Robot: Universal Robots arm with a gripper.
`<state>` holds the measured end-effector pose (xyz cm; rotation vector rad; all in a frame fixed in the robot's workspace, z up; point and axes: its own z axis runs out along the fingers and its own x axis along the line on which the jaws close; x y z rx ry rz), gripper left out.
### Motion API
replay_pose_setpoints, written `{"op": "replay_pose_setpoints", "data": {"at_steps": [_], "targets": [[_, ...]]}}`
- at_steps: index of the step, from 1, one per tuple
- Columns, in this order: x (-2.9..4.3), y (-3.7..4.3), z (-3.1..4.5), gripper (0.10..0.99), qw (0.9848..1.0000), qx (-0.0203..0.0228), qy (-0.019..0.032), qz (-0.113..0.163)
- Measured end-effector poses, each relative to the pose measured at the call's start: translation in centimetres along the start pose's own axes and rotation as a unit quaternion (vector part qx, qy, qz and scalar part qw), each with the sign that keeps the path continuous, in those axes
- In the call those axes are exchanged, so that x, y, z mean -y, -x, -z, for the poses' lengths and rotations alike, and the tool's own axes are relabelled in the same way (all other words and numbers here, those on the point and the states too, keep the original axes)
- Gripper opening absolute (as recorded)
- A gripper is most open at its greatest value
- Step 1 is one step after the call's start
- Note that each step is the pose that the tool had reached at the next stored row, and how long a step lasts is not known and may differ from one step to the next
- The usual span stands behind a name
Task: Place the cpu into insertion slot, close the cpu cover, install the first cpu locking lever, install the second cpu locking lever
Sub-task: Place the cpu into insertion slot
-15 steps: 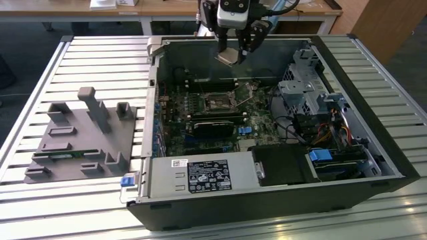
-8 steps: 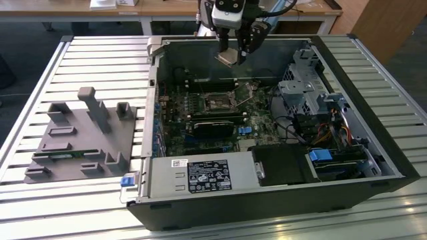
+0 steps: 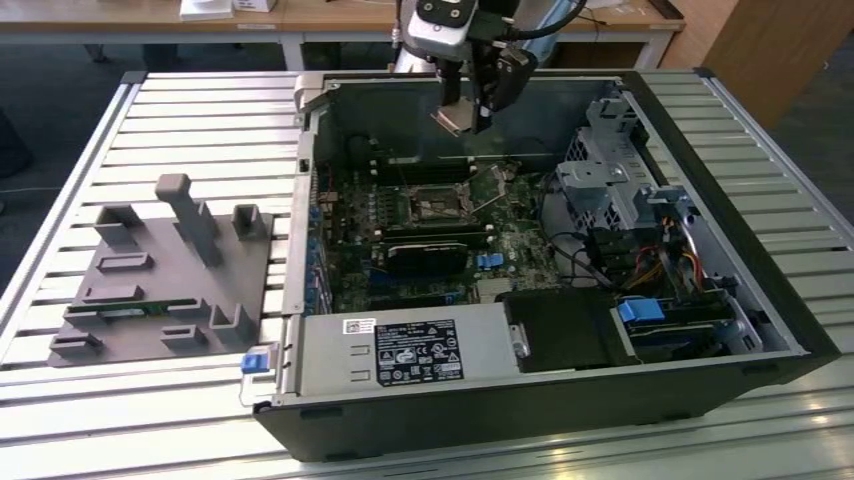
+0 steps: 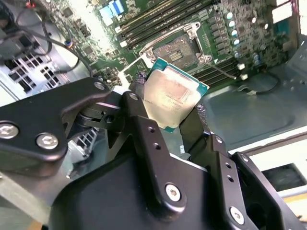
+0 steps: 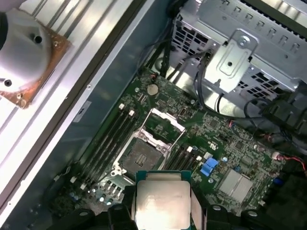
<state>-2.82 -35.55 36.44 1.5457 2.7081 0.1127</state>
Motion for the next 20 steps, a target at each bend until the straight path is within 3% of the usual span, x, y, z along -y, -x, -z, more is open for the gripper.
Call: {"op": "replay_pose_setpoints", "data": {"at_steps": [3,7,14,20], "targets": [[0.01,0.0,-0.15,0.537,0.9996,0.002,0.0005,-0.027],[0.03,0.01,-0.4,0.537,0.998,0.0047,0.0011,-0.064],[0.06,0.02,-0.86,0.537,0.9925,0.009,0.0021,-0.122],[0.09,0.02,-1.17,0.537,0.9887,0.0118,0.0022,-0.149]]}}
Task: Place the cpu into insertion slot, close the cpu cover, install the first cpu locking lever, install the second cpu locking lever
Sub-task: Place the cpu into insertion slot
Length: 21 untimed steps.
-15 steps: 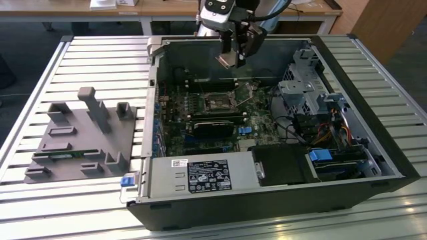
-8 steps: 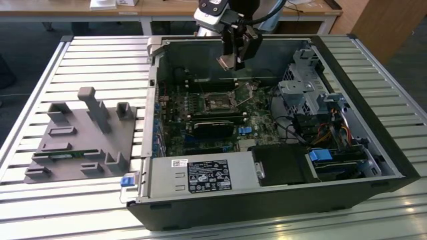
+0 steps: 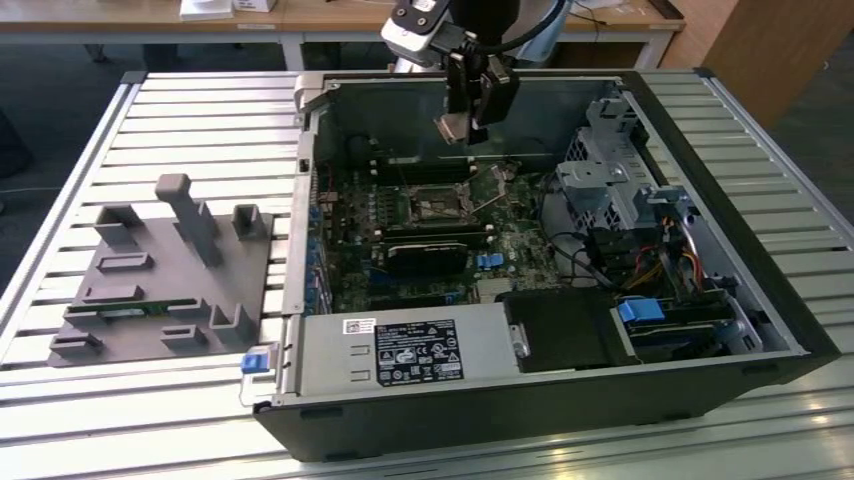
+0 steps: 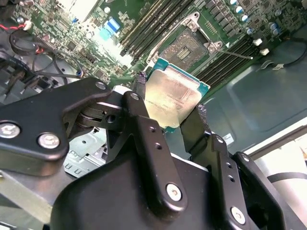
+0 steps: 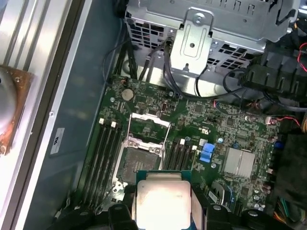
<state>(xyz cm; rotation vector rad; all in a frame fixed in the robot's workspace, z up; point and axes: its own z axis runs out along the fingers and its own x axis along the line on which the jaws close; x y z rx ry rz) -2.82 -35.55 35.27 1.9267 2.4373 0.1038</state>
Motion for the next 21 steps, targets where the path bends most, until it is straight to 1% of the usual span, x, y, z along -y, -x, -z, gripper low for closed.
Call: {"op": "replay_pose_setpoints", "data": {"at_steps": [5,6,9,12,16,21], "targets": [[0.02,-0.01,-0.36,0.537,1.0,0.0023,-0.0004,-0.005],[0.03,-0.01,-0.45,0.537,1.0,0.0035,-0.0007,-0.006],[0.02,-0.02,-0.5,0.537,1.0,0.0059,-0.0024,-0.006],[0.03,-0.02,-0.51,0.537,0.9999,0.0065,-0.0024,-0.011],[0.02,-0.04,-0.55,0.537,0.9996,0.0077,-0.0023,-0.027],[0.05,-0.07,-0.61,0.537,0.9984,0.0097,-0.002,-0.055]]}}
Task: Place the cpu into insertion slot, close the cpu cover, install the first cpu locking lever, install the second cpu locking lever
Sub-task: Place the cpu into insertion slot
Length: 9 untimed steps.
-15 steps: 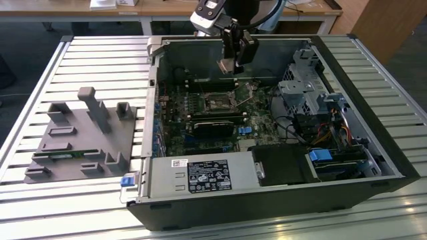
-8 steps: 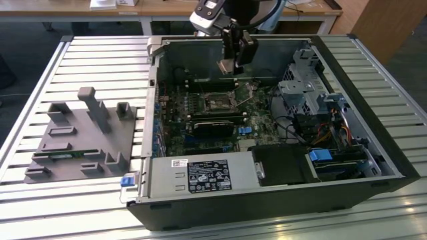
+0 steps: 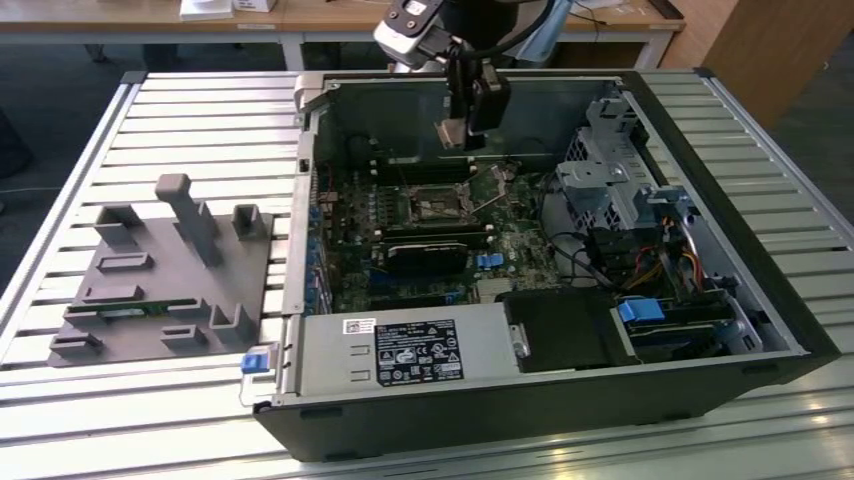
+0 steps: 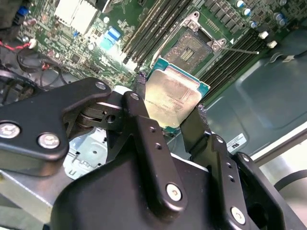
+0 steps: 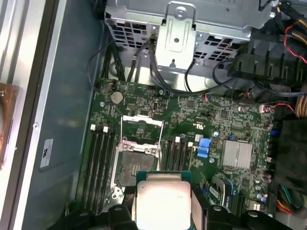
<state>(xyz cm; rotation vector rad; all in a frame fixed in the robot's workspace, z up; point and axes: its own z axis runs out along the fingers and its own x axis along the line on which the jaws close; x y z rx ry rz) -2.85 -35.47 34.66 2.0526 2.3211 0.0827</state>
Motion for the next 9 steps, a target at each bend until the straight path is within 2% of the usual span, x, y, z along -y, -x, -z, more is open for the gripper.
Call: {"op": "replay_pose_setpoints", "data": {"at_steps": [2,9], "targets": [[0.0,-0.01,-0.06,0.537,1.0,0.0005,0.0,-0.008],[0.03,-0.03,-0.45,0.537,1.0,0.002,0.0001,-0.009]]}}
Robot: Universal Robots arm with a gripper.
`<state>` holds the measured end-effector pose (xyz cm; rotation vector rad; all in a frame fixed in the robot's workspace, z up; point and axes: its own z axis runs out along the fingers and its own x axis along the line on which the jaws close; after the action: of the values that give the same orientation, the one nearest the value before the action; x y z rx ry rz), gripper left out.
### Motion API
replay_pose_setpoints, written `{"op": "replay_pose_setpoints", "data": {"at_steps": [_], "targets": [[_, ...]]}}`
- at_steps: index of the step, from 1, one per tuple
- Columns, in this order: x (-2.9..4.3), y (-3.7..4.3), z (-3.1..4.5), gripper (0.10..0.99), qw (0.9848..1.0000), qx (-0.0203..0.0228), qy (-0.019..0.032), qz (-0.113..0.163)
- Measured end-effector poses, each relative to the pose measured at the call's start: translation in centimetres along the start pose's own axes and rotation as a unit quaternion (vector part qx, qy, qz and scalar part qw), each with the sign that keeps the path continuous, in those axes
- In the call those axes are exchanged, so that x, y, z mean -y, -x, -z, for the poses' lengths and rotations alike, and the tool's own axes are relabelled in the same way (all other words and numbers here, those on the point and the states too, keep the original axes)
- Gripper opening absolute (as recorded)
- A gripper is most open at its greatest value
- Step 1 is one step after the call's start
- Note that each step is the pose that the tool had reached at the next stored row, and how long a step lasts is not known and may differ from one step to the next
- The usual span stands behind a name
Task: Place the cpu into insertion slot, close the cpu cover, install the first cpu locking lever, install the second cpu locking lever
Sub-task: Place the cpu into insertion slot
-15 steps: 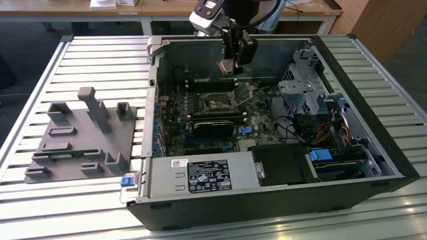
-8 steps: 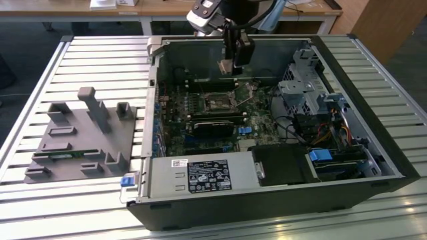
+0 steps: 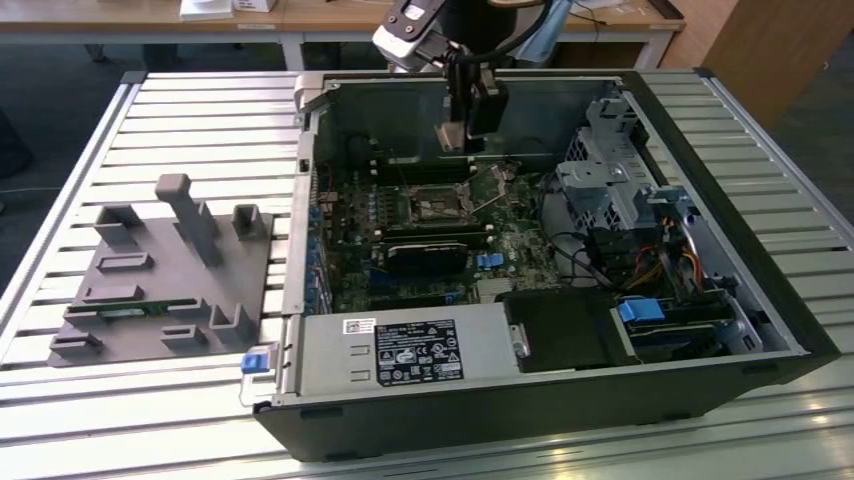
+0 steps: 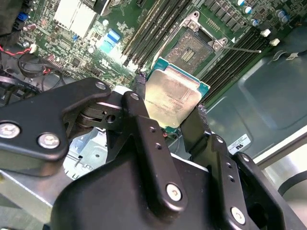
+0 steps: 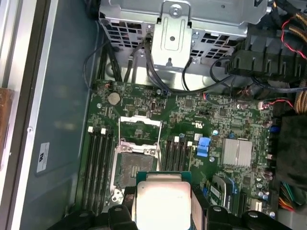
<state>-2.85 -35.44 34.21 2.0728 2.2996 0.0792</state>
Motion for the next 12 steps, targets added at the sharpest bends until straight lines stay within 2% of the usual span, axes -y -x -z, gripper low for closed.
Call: {"op": "replay_pose_setpoints", "data": {"at_steps": [12], "targets": [[0.07,0.0,-1.07,0.537,1.0,0.0001,0.0007,0.0]]}}
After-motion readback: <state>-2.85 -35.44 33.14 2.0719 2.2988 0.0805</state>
